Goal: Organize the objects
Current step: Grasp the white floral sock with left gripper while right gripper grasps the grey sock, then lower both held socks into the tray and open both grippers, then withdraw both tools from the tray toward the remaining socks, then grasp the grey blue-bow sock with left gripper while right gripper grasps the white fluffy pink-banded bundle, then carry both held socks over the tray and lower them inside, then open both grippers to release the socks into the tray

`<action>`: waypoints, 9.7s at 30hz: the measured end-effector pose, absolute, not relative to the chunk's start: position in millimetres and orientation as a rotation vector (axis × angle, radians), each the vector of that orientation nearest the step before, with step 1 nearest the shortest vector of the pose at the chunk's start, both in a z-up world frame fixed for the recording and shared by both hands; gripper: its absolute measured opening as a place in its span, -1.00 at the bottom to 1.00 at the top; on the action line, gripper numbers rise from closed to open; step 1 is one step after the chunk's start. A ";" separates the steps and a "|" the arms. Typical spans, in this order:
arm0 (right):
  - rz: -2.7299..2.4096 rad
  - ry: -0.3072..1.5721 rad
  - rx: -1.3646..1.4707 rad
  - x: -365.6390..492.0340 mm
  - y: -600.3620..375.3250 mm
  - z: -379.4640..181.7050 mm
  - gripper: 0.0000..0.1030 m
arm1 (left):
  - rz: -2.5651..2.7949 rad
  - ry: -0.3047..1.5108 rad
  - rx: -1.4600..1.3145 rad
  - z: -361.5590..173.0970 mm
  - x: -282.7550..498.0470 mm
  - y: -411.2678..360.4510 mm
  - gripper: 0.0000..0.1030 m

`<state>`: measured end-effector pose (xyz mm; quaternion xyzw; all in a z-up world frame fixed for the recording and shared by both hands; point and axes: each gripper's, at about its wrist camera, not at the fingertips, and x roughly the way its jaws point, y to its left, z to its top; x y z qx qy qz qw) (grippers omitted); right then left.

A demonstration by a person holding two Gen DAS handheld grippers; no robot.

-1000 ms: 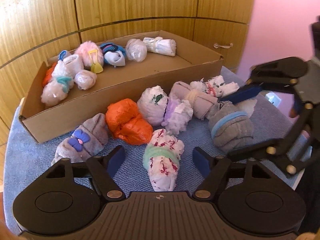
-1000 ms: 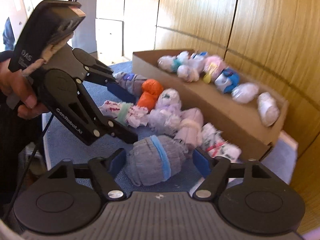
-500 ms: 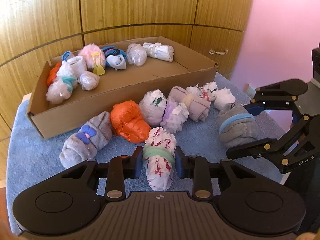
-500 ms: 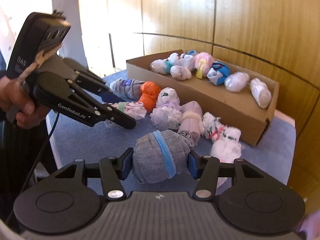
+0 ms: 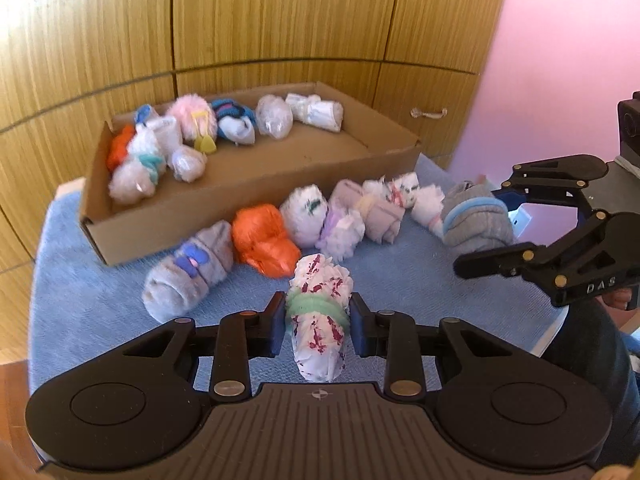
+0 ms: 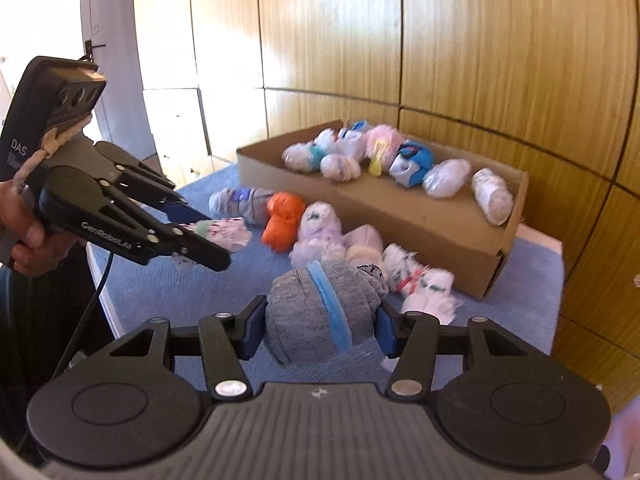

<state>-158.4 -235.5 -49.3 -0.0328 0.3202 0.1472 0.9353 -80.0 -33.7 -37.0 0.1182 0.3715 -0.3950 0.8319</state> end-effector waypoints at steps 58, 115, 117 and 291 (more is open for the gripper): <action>0.327 0.839 -0.354 76.7 -224.9 -79.9 0.00 | -0.699 0.840 0.302 -61.3 125.6 -130.2 -0.23; 0.079 0.762 -0.200 -1.2 -211.0 -6.9 0.62 | -0.641 0.749 0.234 13.9 54.8 -91.2 0.70; 0.058 0.759 -0.184 -6.8 -211.5 -4.0 0.62 | -0.635 0.753 0.240 15.3 50.5 -88.5 0.71; 0.059 0.924 -0.234 37.7 -268.5 -53.6 -0.08 | -0.905 0.664 0.596 -29.5 57.6 -186.2 0.69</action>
